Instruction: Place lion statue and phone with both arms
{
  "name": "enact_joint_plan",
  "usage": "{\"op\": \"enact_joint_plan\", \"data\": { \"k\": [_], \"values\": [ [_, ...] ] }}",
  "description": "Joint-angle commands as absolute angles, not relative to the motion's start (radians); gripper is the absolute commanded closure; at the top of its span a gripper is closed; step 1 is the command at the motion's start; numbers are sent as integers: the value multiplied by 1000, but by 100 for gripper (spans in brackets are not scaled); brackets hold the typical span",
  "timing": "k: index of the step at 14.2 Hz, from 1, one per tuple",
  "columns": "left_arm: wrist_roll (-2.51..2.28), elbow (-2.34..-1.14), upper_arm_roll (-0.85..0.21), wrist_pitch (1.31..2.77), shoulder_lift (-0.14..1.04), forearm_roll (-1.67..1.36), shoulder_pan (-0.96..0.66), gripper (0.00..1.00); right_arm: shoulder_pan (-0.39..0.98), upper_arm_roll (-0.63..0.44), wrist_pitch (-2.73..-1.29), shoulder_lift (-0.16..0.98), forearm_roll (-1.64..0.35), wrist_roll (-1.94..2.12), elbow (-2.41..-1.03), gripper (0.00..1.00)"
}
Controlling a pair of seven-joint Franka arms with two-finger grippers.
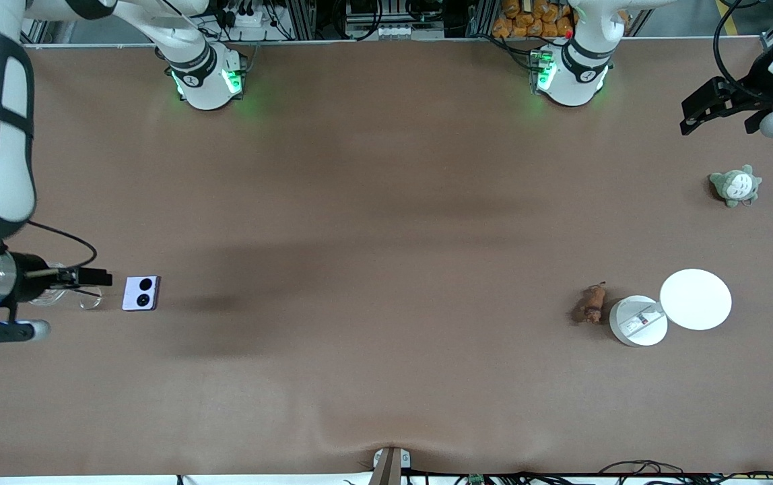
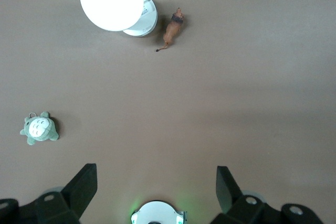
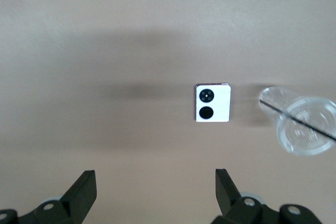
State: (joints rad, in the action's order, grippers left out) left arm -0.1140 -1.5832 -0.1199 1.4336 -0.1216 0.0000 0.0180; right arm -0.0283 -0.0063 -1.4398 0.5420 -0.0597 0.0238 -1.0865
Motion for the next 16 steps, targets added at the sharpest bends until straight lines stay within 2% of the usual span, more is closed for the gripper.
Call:
{"op": "enact_joint_plan", "data": {
  "k": [1,4,9,12,16],
  "values": [
    [-109,-1563,-121,1430,-132,-2,23,0,-21,-8,-1346,421,-52,-34,-1115,0],
    [-107,-1562,-117,1428,-132,-2,23,0,-18,-8,-1342,287,-55,-32,-1192,0],
    [-101,-1562,-114,1424,-141,-2,23,0,-28,-9,-1377,22,-49,-34,-1443,0],
    [-103,-1568,-115,1396,-147,-3,25,0,-15,-5,-1365,-52,-49,-32,-1497,0],
    [-112,-1582,-123,1391,-153,-3,25,0,-5,-3,-1402,-54,-49,-28,-1548,0]
  ]
}}
